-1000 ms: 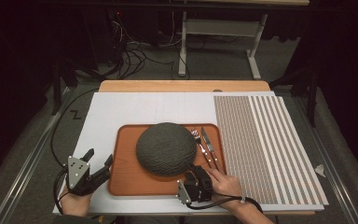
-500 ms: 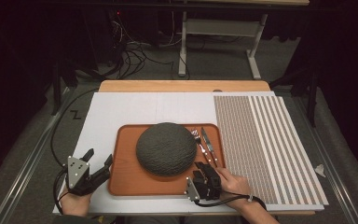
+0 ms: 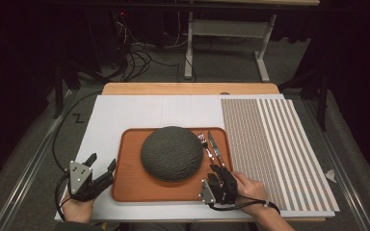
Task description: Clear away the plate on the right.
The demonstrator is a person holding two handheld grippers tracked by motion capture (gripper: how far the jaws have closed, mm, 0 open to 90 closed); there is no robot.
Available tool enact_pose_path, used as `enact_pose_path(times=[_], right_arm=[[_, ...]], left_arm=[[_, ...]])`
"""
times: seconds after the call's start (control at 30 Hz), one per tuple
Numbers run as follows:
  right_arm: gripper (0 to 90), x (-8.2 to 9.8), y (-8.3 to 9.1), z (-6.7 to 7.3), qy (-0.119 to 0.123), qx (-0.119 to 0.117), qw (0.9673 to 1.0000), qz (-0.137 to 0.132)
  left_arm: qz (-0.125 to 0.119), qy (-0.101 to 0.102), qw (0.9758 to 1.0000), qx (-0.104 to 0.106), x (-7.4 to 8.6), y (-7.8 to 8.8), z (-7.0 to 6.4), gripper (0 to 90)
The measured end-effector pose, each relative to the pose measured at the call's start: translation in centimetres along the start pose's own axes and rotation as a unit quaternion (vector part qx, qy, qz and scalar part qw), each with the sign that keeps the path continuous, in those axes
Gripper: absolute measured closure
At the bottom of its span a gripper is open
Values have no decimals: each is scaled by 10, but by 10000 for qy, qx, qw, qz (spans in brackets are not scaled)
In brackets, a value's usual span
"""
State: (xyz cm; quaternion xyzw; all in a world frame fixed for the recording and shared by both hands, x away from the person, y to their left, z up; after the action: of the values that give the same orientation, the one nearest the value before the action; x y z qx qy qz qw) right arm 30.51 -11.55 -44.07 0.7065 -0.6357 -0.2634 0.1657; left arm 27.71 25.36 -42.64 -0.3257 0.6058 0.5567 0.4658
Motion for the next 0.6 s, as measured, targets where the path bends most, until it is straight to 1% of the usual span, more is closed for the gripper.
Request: enact_pose_path(times=[0.2, 0.27, 0.47, 0.5, 0.53, 0.6], right_arm=[[651, 10, 0, -3, -164, 22, 9998, 88], [651, 13, -1, -4, -168, 23, 9998, 92], [650, 22, 0, -7, -306, 44, 9994, 180], [650, 24, 0, -9, -262, 61, 9995, 179], [650, 25, 0, -9, -309, 56, 9993, 208], [650, 28, 0, -9, -315, 76, 9992, 226]], left_arm=[[-1, -10, 10000, 0, 0, 0, 0, 333], [-4, -11, 10000, -2, 0, 0, 0, 332], [-5, -20, 10000, -6, 0, 0, 0, 332], [-4, -21, 10000, -6, 0, 0, 0, 332], [-5, -22, 10000, -6, 0, 0, 0, 332], [-6, -26, 10000, -9, 0, 0, 0, 332]])
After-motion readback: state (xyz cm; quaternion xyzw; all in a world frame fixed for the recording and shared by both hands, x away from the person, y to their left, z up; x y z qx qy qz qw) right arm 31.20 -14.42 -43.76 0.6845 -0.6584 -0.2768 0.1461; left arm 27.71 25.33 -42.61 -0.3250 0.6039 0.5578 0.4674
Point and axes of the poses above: each handheld gripper's, and its own axes: y roughly backward along the jaws, x roughly out of its underside, z roughly to its left, the point moved 2 cm from there along -y, roughly forward along the jaws, and after that the axes turned 5 degrees about z, right-handed, at the moved point
